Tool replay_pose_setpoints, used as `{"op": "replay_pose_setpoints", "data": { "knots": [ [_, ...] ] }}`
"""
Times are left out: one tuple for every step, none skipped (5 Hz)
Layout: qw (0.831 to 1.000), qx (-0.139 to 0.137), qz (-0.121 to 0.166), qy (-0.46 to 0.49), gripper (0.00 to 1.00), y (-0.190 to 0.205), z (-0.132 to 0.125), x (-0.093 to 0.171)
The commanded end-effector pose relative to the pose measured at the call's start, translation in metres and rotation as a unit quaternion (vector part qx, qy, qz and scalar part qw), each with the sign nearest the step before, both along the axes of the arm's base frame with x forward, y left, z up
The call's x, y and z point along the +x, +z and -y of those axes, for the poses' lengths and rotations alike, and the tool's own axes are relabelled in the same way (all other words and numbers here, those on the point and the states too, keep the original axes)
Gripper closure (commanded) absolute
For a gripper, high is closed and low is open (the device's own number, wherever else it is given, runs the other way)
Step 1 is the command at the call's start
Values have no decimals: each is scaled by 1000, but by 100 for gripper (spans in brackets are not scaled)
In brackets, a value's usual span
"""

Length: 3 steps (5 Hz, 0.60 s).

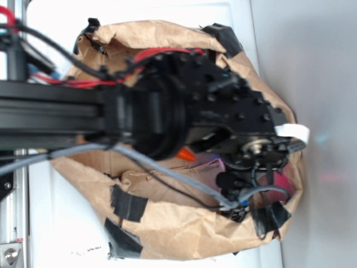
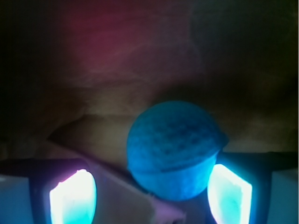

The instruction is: Grab the blue ball.

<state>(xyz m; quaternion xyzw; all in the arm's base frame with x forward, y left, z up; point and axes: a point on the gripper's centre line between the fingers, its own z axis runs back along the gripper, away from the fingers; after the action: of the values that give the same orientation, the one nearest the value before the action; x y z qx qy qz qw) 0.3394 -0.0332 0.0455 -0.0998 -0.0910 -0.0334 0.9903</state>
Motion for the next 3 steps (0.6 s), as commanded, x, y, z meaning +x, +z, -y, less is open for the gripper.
{"op": "replay_pose_setpoints", "data": {
  "knots": [
    [999,26,35,25,0,15,5,36],
    [998,32,30,46,0,17,-1,43],
    [997,30,31,56,100,21,-2,41]
  ]
}}
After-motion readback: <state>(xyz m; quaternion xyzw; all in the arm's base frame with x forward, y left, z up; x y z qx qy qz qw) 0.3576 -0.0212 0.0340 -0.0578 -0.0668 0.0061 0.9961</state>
